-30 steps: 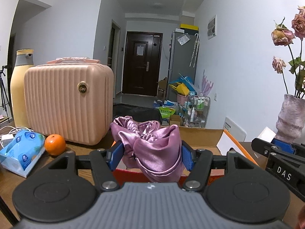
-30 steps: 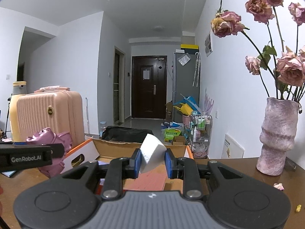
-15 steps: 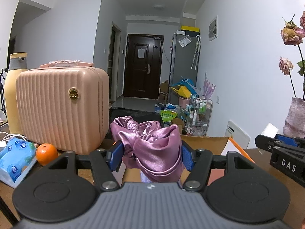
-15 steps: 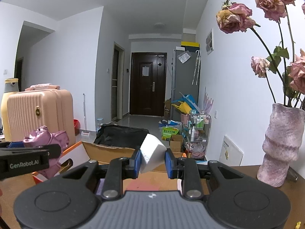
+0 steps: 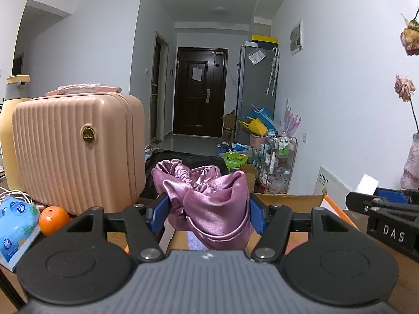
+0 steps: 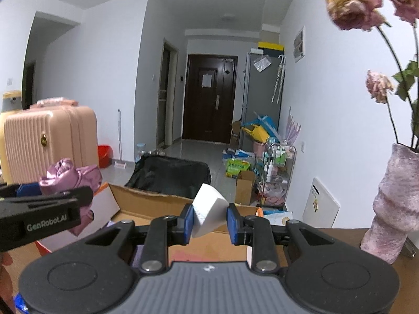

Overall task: Organize soft objects
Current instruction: 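Carry the scrunchie and foam in both grippers over the cardboard box, then lower both grippers into the box and open them to release scrunchie and foam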

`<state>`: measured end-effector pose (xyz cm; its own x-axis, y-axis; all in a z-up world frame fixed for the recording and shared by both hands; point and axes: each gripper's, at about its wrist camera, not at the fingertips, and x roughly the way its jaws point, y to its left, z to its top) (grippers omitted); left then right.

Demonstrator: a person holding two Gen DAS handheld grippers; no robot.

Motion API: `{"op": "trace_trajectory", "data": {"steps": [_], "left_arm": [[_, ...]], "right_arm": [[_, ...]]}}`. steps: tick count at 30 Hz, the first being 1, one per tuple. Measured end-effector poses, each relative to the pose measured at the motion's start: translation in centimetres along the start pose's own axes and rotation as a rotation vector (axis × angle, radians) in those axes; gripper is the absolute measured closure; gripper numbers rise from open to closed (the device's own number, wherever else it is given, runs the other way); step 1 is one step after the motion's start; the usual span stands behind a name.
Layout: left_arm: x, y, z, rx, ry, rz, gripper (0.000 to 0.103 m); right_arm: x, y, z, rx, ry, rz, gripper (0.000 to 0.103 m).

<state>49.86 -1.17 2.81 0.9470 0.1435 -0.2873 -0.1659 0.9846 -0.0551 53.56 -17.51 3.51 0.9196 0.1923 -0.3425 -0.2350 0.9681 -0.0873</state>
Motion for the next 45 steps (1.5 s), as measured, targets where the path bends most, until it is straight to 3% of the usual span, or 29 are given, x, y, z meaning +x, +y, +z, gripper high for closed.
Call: {"op": "trace_trajectory", "data": {"steps": [13, 28, 45], "left_arm": [[3.4, 0.0, -0.4, 0.027, 0.036, 0.041, 0.039], [5.6, 0.1, -2.3, 0.06, 0.072, 0.05, 0.039], [8.1, -0.5, -3.9, 0.113, 0.183, 0.088, 0.039]], "right_arm": [[4.7, 0.2, -1.3, 0.002, 0.141, 0.017, 0.076], [5.8, -1.0, -2.7, 0.087, 0.119, 0.06, 0.075], [8.0, 0.1, -3.5, 0.063, 0.23, 0.071, 0.073]]}}
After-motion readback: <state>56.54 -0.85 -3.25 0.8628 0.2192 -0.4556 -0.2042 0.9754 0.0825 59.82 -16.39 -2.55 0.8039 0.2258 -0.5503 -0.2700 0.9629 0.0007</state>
